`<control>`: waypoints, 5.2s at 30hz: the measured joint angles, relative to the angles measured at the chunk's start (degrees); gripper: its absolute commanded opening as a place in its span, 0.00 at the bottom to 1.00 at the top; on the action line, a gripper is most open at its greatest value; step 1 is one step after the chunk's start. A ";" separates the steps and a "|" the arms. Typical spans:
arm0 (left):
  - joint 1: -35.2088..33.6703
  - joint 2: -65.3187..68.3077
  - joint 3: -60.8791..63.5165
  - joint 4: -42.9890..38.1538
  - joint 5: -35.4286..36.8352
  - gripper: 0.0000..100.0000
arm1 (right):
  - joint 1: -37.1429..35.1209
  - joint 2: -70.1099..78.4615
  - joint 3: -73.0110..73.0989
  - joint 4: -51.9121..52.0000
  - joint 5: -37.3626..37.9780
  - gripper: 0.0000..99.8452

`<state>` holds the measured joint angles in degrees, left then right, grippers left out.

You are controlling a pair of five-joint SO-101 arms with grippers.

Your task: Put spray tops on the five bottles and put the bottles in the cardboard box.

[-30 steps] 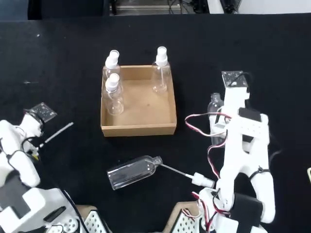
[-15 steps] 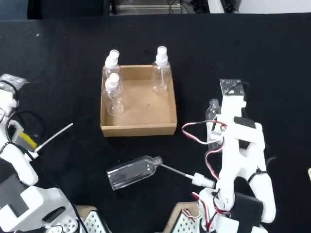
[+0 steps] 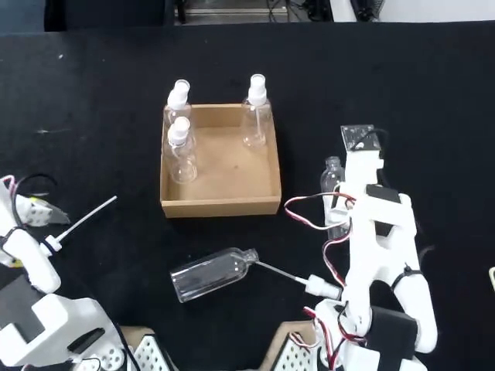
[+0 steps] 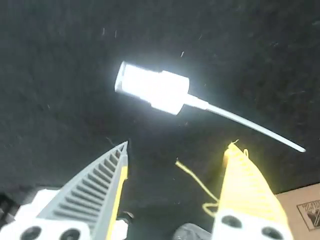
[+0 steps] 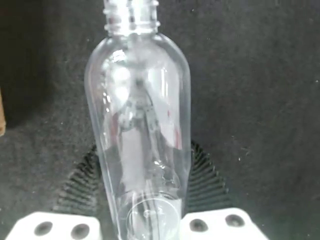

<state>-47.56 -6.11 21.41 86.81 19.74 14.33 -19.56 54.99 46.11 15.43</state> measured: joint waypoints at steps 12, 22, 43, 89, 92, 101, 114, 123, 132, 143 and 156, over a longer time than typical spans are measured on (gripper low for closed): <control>-0.09 0.00 13.98 -15.47 16.88 0.28 | 0.00 0.00 0.18 0.00 0.35 0.01; -1.23 0.00 16.35 -23.74 23.47 0.28 | 0.00 0.00 0.18 0.00 0.35 0.01; -0.79 4.92 13.89 -28.57 24.44 0.07 | 0.00 0.00 0.18 0.00 0.35 0.01; -0.62 6.42 13.45 -29.01 -10.73 0.07 | 0.00 0.00 0.18 0.00 0.35 0.01; 0.88 6.24 13.27 -29.36 -10.64 0.05 | 0.00 0.00 0.18 0.00 0.35 0.01; 2.37 6.42 7.74 -23.82 -9.05 0.03 | 0.00 0.00 -0.18 0.35 0.35 0.01; 17.32 -27.34 1.67 -13.01 -8.70 0.03 | -3.43 -20.13 -7.91 11.78 -4.66 0.01; 35.25 -42.37 -4.84 -25.93 -8.53 0.03 | -18.11 -36.66 -7.30 -0.26 -15.47 0.01; 51.69 -43.78 -6.59 -39.12 -8.53 0.03 | -26.64 -47.03 6.42 -14.68 -16.18 0.01; 62.68 -43.87 -6.59 -54.07 -8.53 0.03 | -34.81 -58.55 20.66 -20.66 -16.18 0.01; 68.48 -43.87 -5.98 -55.03 -8.62 0.03 | -40.70 -59.52 23.21 -20.66 -16.09 0.01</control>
<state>20.92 -49.98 15.43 31.78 11.12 -26.37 -79.08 78.20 25.45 -0.66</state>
